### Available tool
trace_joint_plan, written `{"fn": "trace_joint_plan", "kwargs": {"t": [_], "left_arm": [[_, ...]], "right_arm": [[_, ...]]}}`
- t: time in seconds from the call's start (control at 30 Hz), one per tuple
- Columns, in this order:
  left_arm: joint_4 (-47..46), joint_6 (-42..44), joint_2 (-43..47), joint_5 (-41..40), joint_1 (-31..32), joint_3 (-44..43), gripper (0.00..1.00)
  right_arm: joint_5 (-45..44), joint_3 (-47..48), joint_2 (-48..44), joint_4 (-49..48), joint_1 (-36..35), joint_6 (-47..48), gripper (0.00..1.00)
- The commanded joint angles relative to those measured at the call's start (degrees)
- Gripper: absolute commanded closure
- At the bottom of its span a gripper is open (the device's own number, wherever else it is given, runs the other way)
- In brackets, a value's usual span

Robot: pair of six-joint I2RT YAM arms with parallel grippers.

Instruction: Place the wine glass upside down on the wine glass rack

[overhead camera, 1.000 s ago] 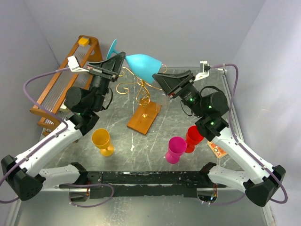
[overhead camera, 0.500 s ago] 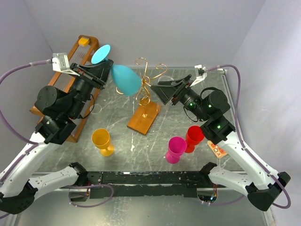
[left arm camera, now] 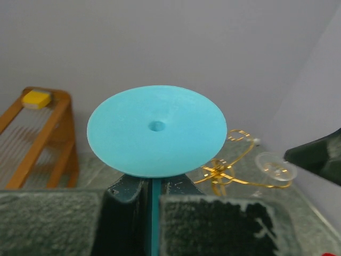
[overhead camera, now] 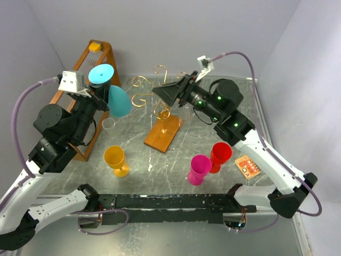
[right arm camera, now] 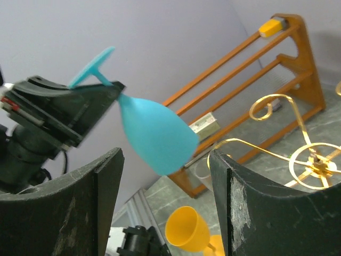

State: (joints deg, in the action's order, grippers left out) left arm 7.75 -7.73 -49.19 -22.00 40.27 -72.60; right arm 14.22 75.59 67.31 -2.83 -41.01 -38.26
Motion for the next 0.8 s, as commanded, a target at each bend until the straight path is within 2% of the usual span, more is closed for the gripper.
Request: {"fn": "trace_joint_plan", "kwargs": {"t": [0.0, 0.2, 0.37, 0.5, 0.77], "left_arm": [[0.99, 5.69, 1.03, -7.38, -0.24, 3.24, 0.93], [-2.66, 8.01, 0.65, -10.0, -0.23, 6.09, 0.93], [-10.04, 10.59, 0.7, -9.81, -0.23, 9.67, 0.93], [-15.48, 12.38, 0.6, -7.6, -0.25, 12.57, 0.93], [-21.94, 13.87, -0.98, -7.57, -0.33, 15.36, 0.93]], "right_arm": [[-5.65, 7.08, 4.45, 7.28, -5.24, 1.32, 0.35], [-6.39, 14.16, 11.6, 5.36, -9.11, -2.61, 0.35], [-9.72, 20.56, 16.83, 4.74, -10.91, -9.41, 0.37], [-12.57, 26.24, 21.57, 9.29, -11.88, -13.89, 0.41], [-17.37, 29.39, 25.67, 10.98, -12.26, -21.52, 0.51]]}}
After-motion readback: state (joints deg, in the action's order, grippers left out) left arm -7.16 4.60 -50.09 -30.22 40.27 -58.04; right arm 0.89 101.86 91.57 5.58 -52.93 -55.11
